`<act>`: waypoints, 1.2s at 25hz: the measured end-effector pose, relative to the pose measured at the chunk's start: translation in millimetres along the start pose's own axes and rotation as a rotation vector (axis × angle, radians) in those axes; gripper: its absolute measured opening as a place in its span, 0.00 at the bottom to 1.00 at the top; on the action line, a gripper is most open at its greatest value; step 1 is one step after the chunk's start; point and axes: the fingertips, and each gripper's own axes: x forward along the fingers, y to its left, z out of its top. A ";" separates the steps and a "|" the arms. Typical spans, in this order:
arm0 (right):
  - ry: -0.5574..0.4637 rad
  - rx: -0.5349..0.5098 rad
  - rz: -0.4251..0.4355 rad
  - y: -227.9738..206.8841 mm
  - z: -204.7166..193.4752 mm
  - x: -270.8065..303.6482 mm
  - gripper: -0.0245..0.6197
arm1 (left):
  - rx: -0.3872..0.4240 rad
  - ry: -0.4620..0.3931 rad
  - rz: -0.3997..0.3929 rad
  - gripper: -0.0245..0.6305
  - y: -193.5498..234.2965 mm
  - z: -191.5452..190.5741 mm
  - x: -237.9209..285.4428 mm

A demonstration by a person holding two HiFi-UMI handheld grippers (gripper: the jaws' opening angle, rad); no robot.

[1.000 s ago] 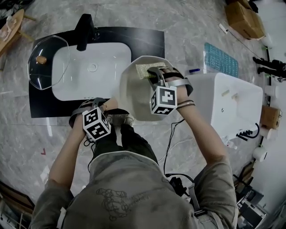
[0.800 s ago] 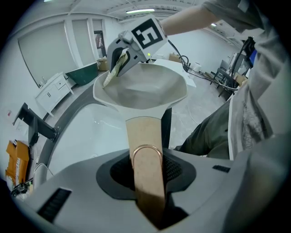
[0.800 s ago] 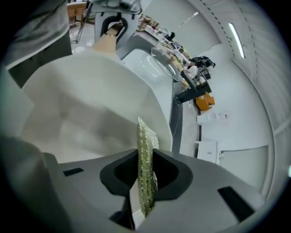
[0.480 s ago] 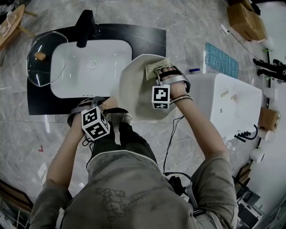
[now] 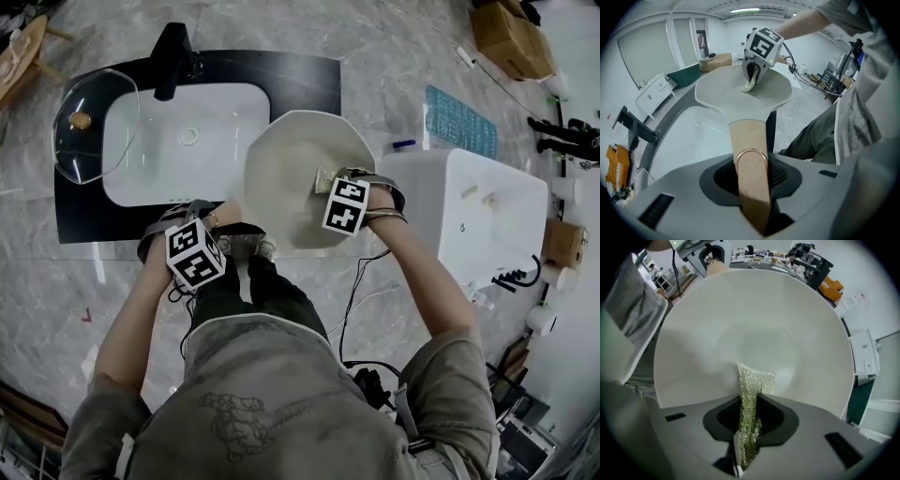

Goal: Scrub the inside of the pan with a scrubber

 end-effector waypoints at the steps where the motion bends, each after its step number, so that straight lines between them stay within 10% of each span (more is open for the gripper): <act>1: 0.004 0.020 0.042 8.8 -3.0 -1.4 0.16 | 0.001 0.002 0.001 0.23 0.3 -0.3 0.4; 20: -0.619 0.601 0.775 102.5 115.1 -79.9 0.16 | -0.001 0.023 0.041 0.22 2.8 -0.8 2.5; 24: -0.839 0.743 0.699 72.8 133.5 -100.7 0.16 | 0.001 0.010 0.077 0.23 5.0 -0.7 0.3; 30: -1.073 0.829 0.349 26.8 130.9 -135.3 0.16 | -0.016 -0.024 0.070 0.28 2.1 -0.4 -17.7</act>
